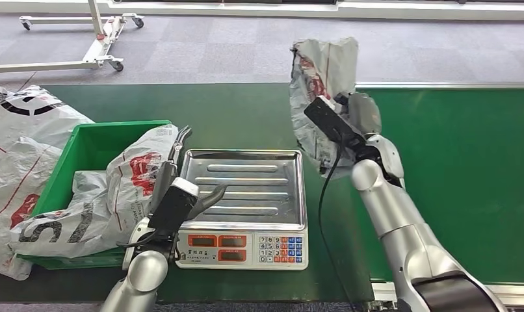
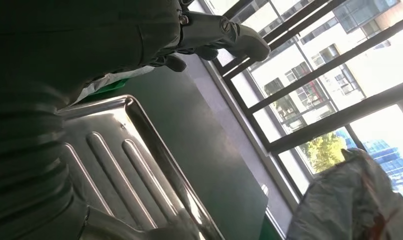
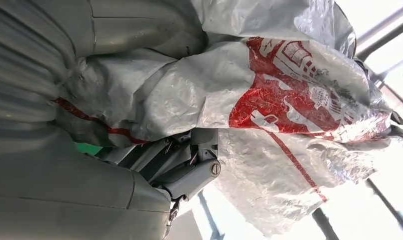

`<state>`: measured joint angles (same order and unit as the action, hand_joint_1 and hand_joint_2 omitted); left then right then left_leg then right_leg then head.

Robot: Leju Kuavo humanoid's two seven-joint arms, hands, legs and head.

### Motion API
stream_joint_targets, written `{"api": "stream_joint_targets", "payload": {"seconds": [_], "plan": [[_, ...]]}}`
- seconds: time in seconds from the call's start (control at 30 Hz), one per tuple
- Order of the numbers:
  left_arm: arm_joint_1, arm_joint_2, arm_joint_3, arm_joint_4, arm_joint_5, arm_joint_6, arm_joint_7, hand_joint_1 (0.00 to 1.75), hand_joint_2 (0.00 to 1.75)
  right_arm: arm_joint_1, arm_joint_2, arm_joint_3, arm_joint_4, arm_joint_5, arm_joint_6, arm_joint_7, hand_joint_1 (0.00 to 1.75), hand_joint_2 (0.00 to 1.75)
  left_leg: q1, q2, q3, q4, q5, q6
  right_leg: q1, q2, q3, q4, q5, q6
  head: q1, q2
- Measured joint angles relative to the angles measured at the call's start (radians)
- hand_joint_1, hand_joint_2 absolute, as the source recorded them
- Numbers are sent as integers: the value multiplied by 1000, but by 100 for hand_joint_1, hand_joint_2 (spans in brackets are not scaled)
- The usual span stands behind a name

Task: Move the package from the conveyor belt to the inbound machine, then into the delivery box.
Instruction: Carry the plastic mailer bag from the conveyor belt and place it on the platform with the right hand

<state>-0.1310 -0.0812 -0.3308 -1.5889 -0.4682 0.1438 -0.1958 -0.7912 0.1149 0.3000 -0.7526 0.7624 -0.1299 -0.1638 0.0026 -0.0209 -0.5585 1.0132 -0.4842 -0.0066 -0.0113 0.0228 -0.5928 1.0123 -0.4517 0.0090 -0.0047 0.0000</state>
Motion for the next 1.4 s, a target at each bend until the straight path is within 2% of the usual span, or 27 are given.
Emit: {"api": "stream_joint_targets", "payload": {"seconds": [0.13, 0.27, 0.47, 0.8, 0.83, 0.93, 0.97, 1.07, 1.1, 1.13, 1.2, 1.27, 1.4], "plan": [[-15, 3, -11, 0, -7, 17, 5, 0, 175, -21, 85, 27, 60, -54, 27, -7, 175, 175, 0, -1, -2, 0, 0, -1, 0, -1, -2, 0, 0, -1, 0, 0], [-18, 6, -19, 0, -8, 24, 7, 0, 175, -29, 122, 43, 84, -112, 40, -17, 175, 175, 0, -1, -3, 0, 0, -1, 0, -1, -2, 0, 0, -1, 0, 0], [-28, 10, -30, -3, -8, 33, 10, 0, 175, -10, 155, 70, 87, -206, 60, -19, 175, 175, 0, 0, -3, 0, 0, 0, 0, -1, -2, 0, 0, -1, 0, 0], [-28, 10, -30, -4, -8, 34, 12, 0, 175, -6, 158, 73, 85, -211, 64, -15, 175, 175, 0, -1, -3, 0, 0, 0, 0, -1, -3, 0, 0, -1, 0, 0], [-28, 11, -30, -6, -12, 34, 18, 0, 175, 1, 163, 84, 74, -225, 85, 13, 175, 175, 0, -1, -3, 0, 0, -1, 0, -1, -3, 0, 0, -1, 0, 0], [-28, 18, -30, -47, -57, 22, 60, 0, 175, 100, 161, 177, -31, -369, 227, 192, 48, 175, 0, 0, -3, 0, 0, -1, 0, -1, -3, 0, 0, -1, 0, 0], [-28, 20, -30, -60, -69, 17, 70, 0, 175, 131, 153, 200, -57, -406, 258, 229, 4, 175, 0, 0, -3, 0, 0, -1, 0, -1, -3, 0, 0, -1, 0, 0], [-28, 21, -30, -64, -77, 13, 78, 0, 175, 152, 137, 214, -59, -423, 282, 243, 0, 44, 0, 0, -4, 0, 0, -1, 0, -1, -3, 0, 0, -1, 0, 0], [-28, 22, -30, -64, -81, 12, 81, 0, 175, 155, 132, 217, -59, -426, 286, 244, 0, 44, 0, 0, -4, 0, 0, -1, 0, -1, -4, 0, 0, -1, 0, 0], [-27, 22, -30, -64, -85, 11, 86, 0, 175, 157, 127, 219, -59, -428, 289, 244, 0, 87, 0, 0, -4, 0, 0, -1, 0, -1, -4, 0, 0, -1, 0, 0], [-25, 22, -30, -65, -97, 10, 96, 0, 175, 162, 114, 220, -63, -429, 285, 244, 0, 87, 0, -1, -4, 0, 0, -1, 0, -1, -4, 0, 0, -1, 0, 0], [-20, 23, -30, -68, -120, 11, 107, 0, 175, 168, 99, 220, -75, -428, 274, 244, 0, 0, 0, 0, -4, 0, 0, -1, 0, -1, -4, 0, 0, -1, 0, 0], [-4, 29, -26, -89, -169, 33, 115, 0, 175, 195, 53, 220, -150, -421, 243, 242, 0, 175, 0, -1, -4, 0, 0, -1, 0, -1, -4, 0, 0, -1, 0, 0]]}}
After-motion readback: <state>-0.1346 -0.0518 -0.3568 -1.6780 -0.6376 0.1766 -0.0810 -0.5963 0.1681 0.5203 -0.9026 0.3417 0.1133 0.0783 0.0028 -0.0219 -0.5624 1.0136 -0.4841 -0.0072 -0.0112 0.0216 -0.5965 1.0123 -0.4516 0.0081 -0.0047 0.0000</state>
